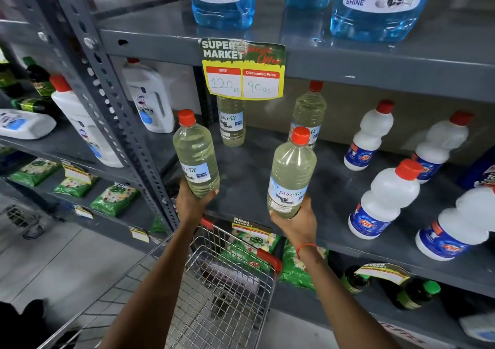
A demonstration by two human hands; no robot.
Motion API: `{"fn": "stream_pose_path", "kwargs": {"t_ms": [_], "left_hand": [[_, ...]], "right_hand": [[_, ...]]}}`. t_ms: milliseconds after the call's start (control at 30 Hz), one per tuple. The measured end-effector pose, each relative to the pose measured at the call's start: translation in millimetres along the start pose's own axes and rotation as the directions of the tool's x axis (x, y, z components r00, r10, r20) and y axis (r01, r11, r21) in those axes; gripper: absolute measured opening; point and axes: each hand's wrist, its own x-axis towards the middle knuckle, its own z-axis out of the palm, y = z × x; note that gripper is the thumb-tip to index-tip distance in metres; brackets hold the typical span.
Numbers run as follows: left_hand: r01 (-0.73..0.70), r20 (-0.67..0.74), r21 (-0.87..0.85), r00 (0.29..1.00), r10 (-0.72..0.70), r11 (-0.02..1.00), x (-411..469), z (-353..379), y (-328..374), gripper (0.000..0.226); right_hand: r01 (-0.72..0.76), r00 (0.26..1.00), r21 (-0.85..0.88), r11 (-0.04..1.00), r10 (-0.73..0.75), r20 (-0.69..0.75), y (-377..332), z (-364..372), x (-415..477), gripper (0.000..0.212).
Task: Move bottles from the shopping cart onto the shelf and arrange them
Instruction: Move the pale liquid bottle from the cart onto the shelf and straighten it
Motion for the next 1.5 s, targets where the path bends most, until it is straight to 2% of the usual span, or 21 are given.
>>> {"fn": "stream_pose_path", "kwargs": {"t_ms": [200, 833, 900, 967, 1033, 1100, 1200, 1267, 1300, 1400, 1500], "left_hand": [[-0.029, -0.007, 0.003, 1.0, 0.029, 1.0, 0, 0, -1, 0.076], [0.026, 0.072, -0.044, 0.997, -0.023, 0.999, 5, -2, -6, 0.085], [0.023, 0.09, -0.076, 0.996, -0.016, 0.997, 3, -2, -2, 0.096], [0.024, 0.082, -0.107, 0.997, -0.015, 0.994, -2, -2, 2, 0.12], [0.016, 0.082, -0.059, 0.997, -0.012, 0.998, -16, 0, 8, 0.135], [-0.036, 0.081, 0.048, 0.996, 0.032, 0.998, -42, 4, 20, 0.134], [-0.199, 0.086, 0.137, 0.978, 0.188, 0.97, -93, 24, 38, 0.116], [-0.412, 0.16, 0.107, 0.905, 0.393, 0.905, -172, 73, 84, 0.102], [-0.446, 0.169, 0.072, 0.887, 0.43, 0.892, -185, 84, 88, 0.096], [-0.526, 0.218, -0.084, 0.819, 0.531, 0.846, -246, 131, 122, 0.082], [-0.498, 0.317, -0.153, 0.793, 0.52, 0.854, -263, 156, 125, 0.083]], "right_hand": [[-0.013, 1.0, 0.001, 1.0, 0.014, -0.02, 3, 4, -1, 0.064], [-0.015, 1.0, 0.006, 1.0, 0.015, -0.004, 9, 3, 4, 0.08], [-0.005, 1.0, 0.027, 1.0, 0.004, 0.025, 9, 3, 5, 0.093], [0.013, 0.998, 0.071, 0.997, -0.018, 0.063, 10, 0, 7, 0.121], [0.027, 0.996, 0.073, 0.997, -0.033, 0.08, 7, -7, -1, 0.135], [0.074, 0.996, 0.058, 0.996, -0.077, 0.049, 6, -18, -17, 0.128], [0.234, 0.969, 0.108, 0.966, -0.222, -0.107, -1, -39, -39, 0.1], [0.317, 0.929, 0.122, 0.941, -0.282, -0.24, 15, -113, -46, 0.08], [0.365, 0.907, 0.114, 0.924, -0.325, -0.269, 10, -119, -46, 0.071], [0.433, 0.83, 0.045, 0.9, -0.379, -0.41, 20, -172, -46, 0.053], [0.465, 0.764, -0.052, 0.884, -0.431, -0.48, 33, -188, -46, 0.045]]}}
